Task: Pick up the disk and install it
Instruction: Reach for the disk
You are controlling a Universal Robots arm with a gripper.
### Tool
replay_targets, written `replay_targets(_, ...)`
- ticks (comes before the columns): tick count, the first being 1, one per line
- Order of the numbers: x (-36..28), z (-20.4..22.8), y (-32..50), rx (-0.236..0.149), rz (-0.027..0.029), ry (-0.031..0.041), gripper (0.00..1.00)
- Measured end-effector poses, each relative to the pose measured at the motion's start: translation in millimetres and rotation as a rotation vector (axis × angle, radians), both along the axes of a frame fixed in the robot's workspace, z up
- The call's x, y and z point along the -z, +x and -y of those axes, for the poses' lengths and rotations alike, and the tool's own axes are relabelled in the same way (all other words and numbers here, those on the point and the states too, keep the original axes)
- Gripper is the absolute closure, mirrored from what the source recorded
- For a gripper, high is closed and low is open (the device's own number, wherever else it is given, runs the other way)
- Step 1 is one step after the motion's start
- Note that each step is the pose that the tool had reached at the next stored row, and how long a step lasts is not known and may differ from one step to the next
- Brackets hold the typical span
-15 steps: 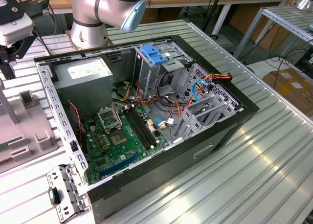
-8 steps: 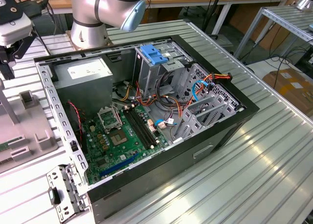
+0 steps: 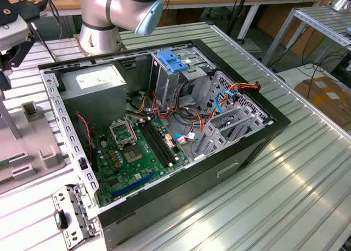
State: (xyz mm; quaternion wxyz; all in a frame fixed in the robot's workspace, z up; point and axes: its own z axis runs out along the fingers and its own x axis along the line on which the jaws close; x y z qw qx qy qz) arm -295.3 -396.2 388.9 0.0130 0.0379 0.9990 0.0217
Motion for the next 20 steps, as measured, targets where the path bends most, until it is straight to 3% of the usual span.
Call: replay_targets(20, 2.0, -1.7, -19.3, 0.0, 0.0001, 0.0, 0.89)
